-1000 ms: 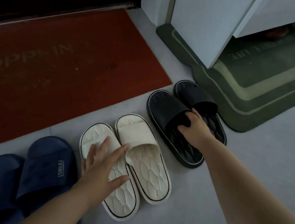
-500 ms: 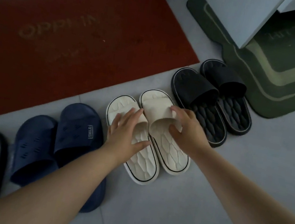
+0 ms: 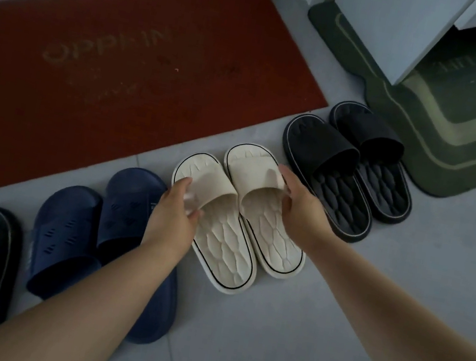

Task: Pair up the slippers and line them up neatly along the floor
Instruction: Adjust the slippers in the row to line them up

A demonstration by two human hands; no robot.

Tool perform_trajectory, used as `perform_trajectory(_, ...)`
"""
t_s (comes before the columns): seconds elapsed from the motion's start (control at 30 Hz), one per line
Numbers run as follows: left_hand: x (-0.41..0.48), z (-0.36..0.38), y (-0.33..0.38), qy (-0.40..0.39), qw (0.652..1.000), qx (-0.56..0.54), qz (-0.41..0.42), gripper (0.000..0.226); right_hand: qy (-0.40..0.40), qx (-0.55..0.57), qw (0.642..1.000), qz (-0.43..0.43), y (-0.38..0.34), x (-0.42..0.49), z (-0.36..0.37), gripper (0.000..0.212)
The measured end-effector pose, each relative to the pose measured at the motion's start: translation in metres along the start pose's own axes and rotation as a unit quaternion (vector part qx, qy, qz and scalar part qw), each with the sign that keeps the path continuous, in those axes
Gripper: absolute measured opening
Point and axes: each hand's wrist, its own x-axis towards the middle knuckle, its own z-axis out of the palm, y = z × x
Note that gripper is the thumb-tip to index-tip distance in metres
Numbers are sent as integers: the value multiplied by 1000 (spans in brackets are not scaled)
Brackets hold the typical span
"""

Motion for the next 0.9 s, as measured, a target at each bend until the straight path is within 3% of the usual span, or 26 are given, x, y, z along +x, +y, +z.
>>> perform_trajectory(0.23, 3, -4, -2, -9, 1000, 7, -4, 55, -35, 9, 999, -9, 1, -6, 16, 61)
perform_trajectory(0.9, 1, -1, 0, 10, 1000, -25, 10, 52, -26, -4, 999, -18, 7, -15, 18, 70)
